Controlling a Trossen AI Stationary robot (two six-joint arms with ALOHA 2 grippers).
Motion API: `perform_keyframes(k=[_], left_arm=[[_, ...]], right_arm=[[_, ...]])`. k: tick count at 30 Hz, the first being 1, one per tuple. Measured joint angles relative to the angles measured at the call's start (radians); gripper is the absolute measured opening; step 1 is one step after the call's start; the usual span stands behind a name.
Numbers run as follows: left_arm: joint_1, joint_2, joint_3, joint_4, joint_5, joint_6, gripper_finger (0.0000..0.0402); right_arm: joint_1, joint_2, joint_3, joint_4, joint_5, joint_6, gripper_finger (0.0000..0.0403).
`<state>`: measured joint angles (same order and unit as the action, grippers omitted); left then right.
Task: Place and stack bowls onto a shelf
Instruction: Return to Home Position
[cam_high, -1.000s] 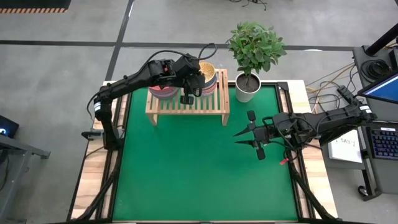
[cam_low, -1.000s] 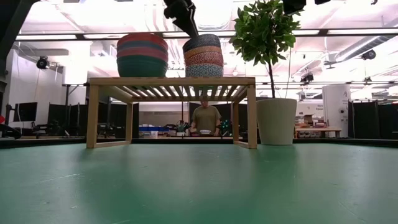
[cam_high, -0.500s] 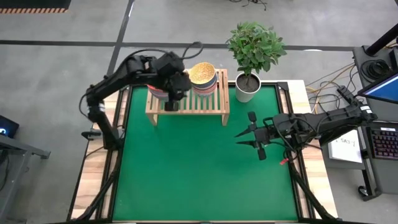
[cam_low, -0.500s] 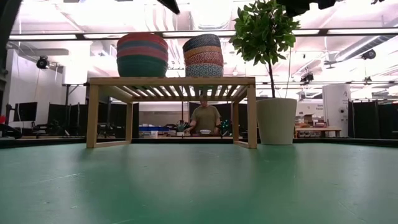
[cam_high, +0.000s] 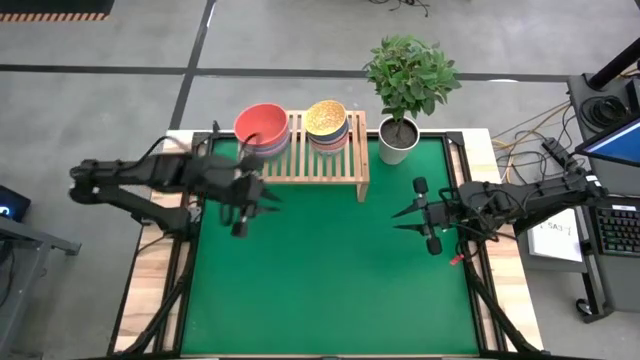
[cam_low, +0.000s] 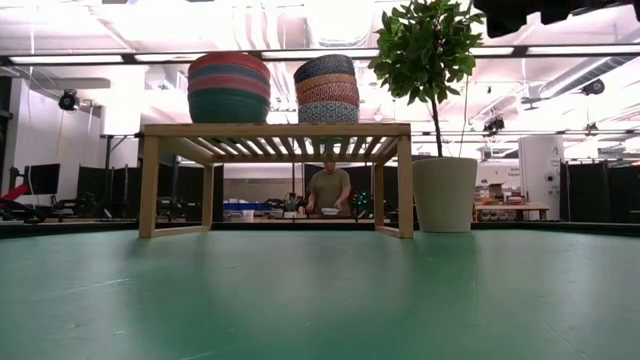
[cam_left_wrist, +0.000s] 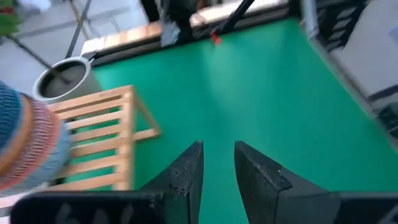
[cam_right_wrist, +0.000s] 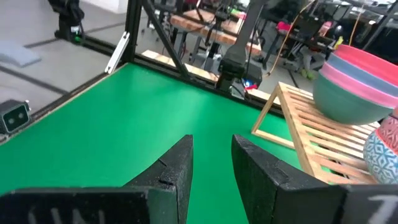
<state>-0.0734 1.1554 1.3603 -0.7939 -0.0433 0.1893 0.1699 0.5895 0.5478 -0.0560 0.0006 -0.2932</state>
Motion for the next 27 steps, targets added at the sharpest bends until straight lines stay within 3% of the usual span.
perform_keyframes(k=[5, 12, 20, 27], left_arm=[[-0.084, -0.231, -0.308, 0.214, -0.033, -0.098, 0.0073], [-0.095, -0.546, -0.634, 0.39, -0.049, -0.194, 0.0073], [-0.094, -0.855, -0.869, 0.475, -0.061, -0.222, 0.0073], [-0.094, -1.086, -1.007, 0.476, -0.142, -0.222, 0.0073]], right_arm=[[0.0, -0.063, -0.046, 0.042, 0.0, 0.005, 0.01], [0.0, -0.122, -0.08, 0.041, 0.0, 0.007, 0.01], [0.0, -0.165, -0.132, 0.052, 0.001, 0.071, 0.01], [0.0, -0.232, -0.201, 0.12, 0.001, 0.078, 0.0099]])
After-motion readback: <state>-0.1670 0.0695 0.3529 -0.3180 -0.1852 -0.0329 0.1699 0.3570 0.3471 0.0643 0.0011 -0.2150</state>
